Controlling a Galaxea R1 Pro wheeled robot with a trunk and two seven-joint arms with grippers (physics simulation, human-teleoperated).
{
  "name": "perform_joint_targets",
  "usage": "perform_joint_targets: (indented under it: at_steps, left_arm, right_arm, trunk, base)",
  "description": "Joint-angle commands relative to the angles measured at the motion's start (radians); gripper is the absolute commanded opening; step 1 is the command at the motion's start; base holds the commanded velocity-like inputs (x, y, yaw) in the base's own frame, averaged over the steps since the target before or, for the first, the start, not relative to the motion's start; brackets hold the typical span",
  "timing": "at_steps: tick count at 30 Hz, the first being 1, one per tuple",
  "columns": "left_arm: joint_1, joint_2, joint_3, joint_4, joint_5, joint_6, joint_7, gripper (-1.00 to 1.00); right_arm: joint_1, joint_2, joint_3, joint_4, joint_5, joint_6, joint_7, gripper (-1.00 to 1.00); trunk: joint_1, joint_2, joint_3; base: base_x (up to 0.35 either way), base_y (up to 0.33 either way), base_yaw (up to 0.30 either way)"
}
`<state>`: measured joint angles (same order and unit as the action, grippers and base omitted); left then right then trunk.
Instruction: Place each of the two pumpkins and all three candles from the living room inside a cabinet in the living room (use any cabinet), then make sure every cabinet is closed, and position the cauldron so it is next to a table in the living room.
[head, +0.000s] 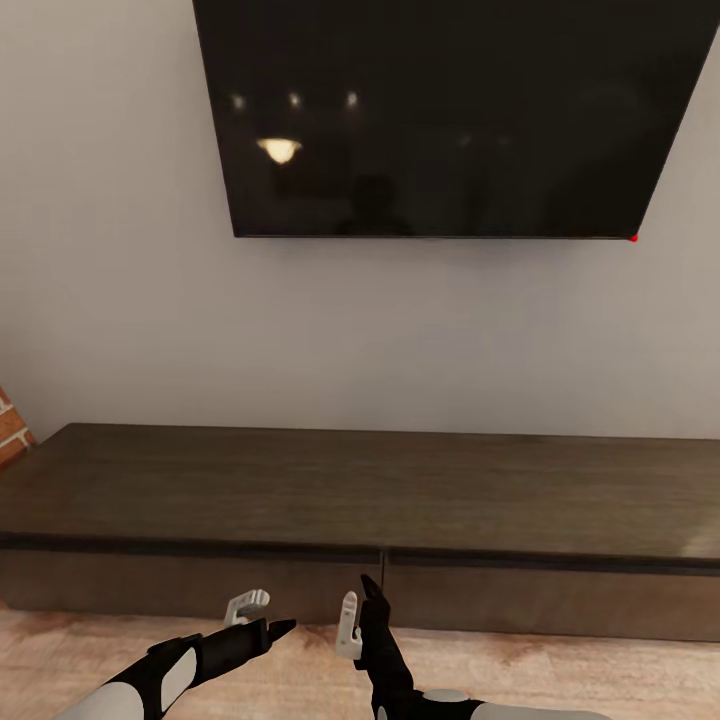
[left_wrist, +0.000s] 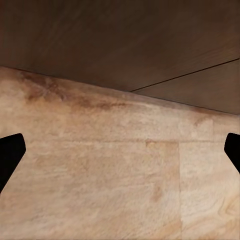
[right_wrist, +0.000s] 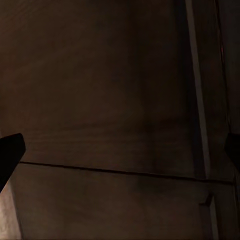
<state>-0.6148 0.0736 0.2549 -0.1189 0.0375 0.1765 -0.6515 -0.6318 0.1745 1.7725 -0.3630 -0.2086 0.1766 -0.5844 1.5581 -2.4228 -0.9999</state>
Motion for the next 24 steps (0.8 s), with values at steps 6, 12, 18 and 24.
perform_joint_targets:
  at_steps: [6,12,18,24]
  left_arm:
    - [0.000,0.000,0.006,-0.001,0.004,0.010,-0.005,1.00]
    - [0.000,0.000,0.006,-0.001,0.004,0.009,-0.005,1.00]
    - [0.000,0.000,0.005,-0.001,0.004,0.009,-0.005,1.00]
    - [0.000,0.000,0.006,-0.001,0.004,0.009,-0.006,1.00]
  right_arm:
    - [-0.001,0.000,0.009,-0.002,-0.008,0.008,-0.006,1.00]
    - [-0.001,0.000,0.009,-0.003,-0.008,0.007,-0.006,1.00]
    - [-0.001,0.000,0.009,-0.004,-0.008,0.006,-0.006,1.00]
    - [-0.001,0.000,0.009,-0.003,-0.008,0.006,-0.006,1.00]
  trunk:
    - [0.000,0.000,-0.001]
    - [0.000,0.000,-0.001]
    - [0.000,0.000,-0.001]
    - [0.000,0.000,-0.001]
  base:
    - [0.009,0.000,0.000]
    - [0.094,0.000,0.000]
    - [0.018,0.000,0.000]
    - [0.053,0.000,0.000]
